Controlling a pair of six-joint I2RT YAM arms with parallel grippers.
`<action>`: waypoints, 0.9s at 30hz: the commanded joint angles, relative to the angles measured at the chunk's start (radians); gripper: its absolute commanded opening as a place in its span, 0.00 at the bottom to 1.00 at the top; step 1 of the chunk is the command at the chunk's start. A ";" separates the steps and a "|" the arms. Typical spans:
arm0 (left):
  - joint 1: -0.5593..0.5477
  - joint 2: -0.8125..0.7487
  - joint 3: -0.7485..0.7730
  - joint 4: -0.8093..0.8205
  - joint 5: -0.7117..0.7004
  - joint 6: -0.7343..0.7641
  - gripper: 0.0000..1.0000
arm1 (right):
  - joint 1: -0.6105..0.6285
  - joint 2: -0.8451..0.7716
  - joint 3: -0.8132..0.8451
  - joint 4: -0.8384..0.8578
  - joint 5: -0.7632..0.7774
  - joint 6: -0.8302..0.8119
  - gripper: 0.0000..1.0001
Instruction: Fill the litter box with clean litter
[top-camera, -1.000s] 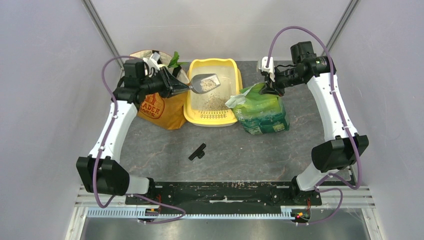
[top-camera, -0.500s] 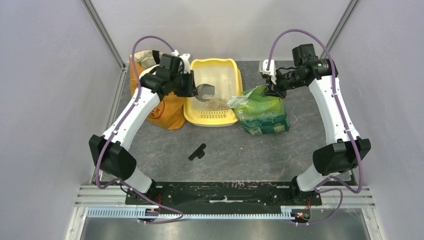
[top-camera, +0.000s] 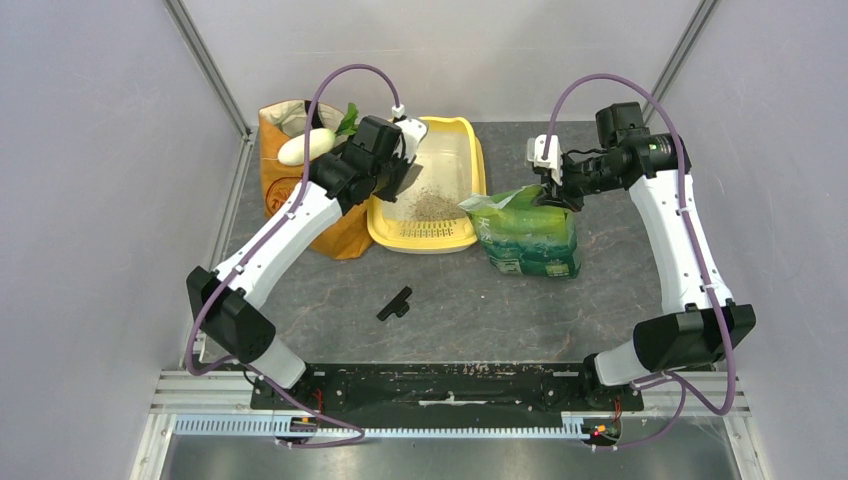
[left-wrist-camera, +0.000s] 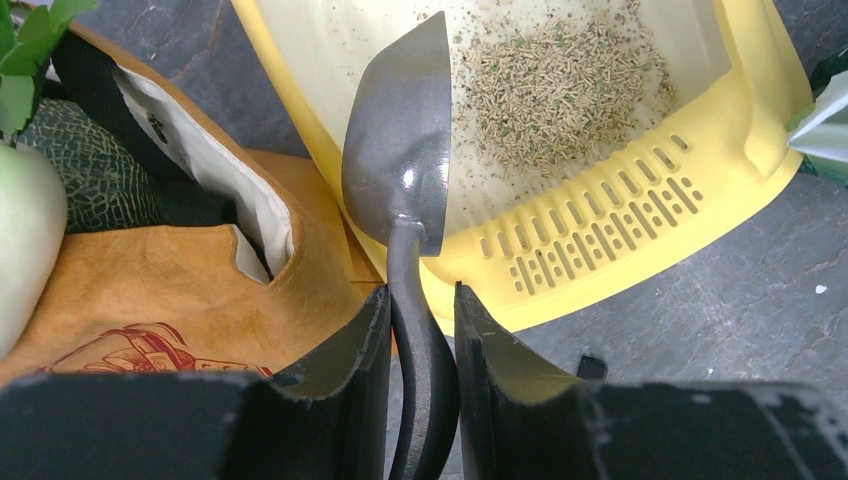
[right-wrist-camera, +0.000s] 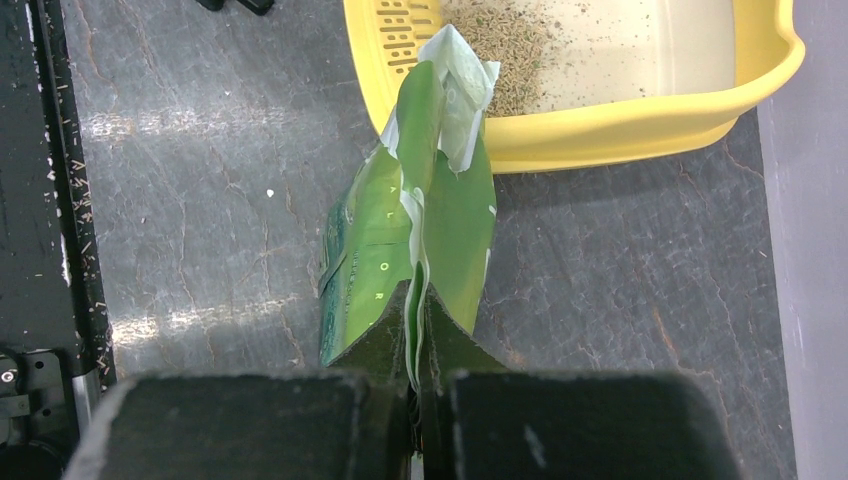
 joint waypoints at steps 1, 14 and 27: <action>-0.001 -0.071 0.111 0.029 0.182 0.040 0.02 | -0.016 -0.058 0.040 -0.055 -0.021 -0.055 0.00; 0.055 -0.248 0.030 -0.007 0.759 0.099 0.02 | -0.057 -0.062 0.040 -0.124 -0.074 -0.137 0.00; 0.053 -0.192 0.031 -0.094 0.836 0.513 0.02 | -0.054 -0.026 0.015 -0.101 -0.110 -0.088 0.00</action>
